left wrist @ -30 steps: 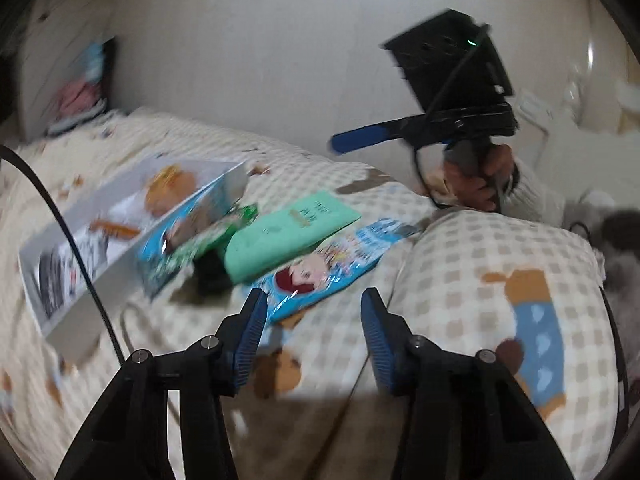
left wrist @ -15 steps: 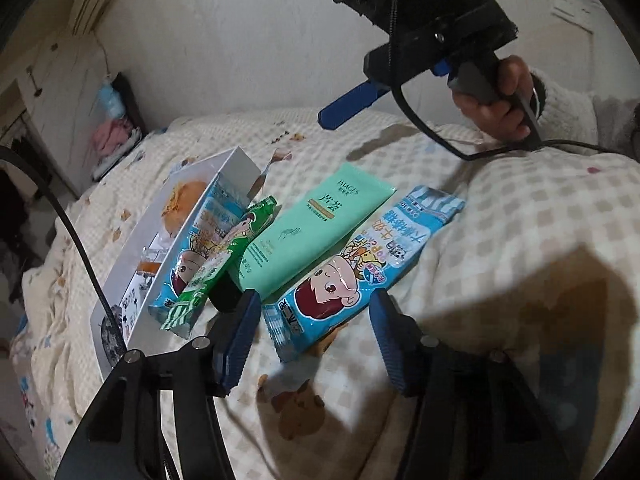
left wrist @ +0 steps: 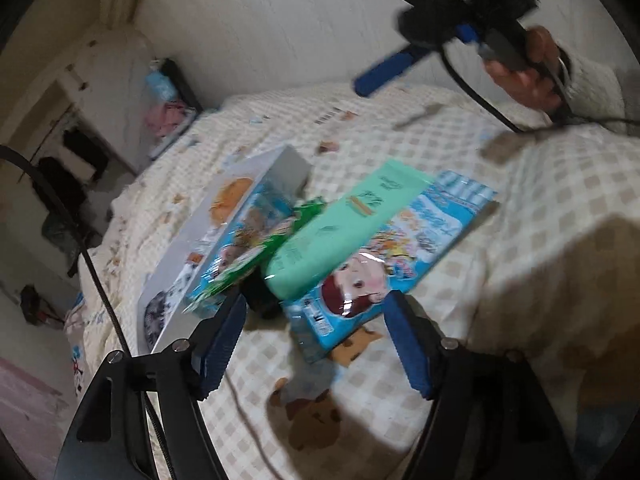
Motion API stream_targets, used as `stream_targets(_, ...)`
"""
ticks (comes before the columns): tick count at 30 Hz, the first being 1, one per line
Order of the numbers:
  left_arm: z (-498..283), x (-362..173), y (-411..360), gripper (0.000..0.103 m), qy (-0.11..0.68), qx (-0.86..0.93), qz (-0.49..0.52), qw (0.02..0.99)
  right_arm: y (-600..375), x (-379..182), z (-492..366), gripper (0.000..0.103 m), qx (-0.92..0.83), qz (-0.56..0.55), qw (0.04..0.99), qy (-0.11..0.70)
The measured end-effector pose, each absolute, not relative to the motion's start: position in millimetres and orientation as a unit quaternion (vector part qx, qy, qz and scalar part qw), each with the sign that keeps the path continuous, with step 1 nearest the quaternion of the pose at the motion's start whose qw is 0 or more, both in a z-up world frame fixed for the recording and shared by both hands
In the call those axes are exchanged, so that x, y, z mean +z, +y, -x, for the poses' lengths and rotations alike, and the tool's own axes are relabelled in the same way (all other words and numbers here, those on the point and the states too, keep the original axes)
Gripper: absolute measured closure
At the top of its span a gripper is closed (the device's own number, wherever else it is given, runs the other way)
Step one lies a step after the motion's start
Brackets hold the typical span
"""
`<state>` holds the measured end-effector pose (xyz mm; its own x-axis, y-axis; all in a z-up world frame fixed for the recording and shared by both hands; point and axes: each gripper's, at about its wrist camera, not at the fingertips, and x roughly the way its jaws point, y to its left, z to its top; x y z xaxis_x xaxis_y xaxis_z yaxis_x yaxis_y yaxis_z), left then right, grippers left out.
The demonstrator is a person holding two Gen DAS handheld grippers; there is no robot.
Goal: Organize objects
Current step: 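Grasp the blue ice-pop pack with the left gripper and lift it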
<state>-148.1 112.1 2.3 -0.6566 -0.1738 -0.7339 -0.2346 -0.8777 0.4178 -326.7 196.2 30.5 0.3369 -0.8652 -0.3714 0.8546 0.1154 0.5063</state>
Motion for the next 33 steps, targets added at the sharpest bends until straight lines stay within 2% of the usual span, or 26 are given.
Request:
stream_targets(3, 152, -1, 114, 0.037, 0.27, 0.863, 0.424, 0.059, 203, 29, 331, 0.01, -0.597, -0.323, 0.735, -0.008)
stream_targets(5, 154, -6, 115, 0.054, 0.271, 0.851, 0.439, 0.094, 207, 29, 330, 0.01, -0.603, -0.312, 0.734, -0.014)
stream_targets(8, 156, -14, 119, 0.068, 0.283, 0.841, 0.445, 0.124, 208, 29, 324, 0.01, -0.591, -0.314, 0.742, -0.03)
stream_targets(10, 160, -16, 121, 0.068, 0.296, 0.836, 0.443, 0.129, 206, 34, 319, 0.01, -0.594, -0.308, 0.743, -0.022)
stream_targets(13, 167, -20, 121, 0.061, 0.307, 0.846, 0.425, 0.101, 206, 44, 309, 0.01, -0.6, -0.293, 0.744, -0.011)
stream_targets(15, 173, -25, 118, 0.06, 0.309, 0.848, 0.421, 0.093, 206, 52, 301, 0.01, -0.597, -0.285, 0.75, -0.009)
stream_targets(20, 176, -19, 109, 0.079, 0.281, 0.862, 0.414, 0.081, 196, 73, 284, 0.01, -0.608, -0.28, 0.743, 0.012)
stream_targets(22, 168, -7, 105, 0.088, 0.241, 0.878, 0.404, 0.081, 186, 82, 281, 0.01, -0.609, -0.292, 0.737, 0.015)
stream_targets(25, 161, 8, 94, 0.091, 0.17, 0.893, 0.407, 0.092, 165, 88, 284, 0.01, -0.601, -0.334, 0.726, 0.013)
stream_targets(33, 139, 31, 87, 0.092, 0.145, 0.901, 0.408, 0.013, 137, 81, 299, 0.01, -0.592, -0.35, 0.726, 0.001)
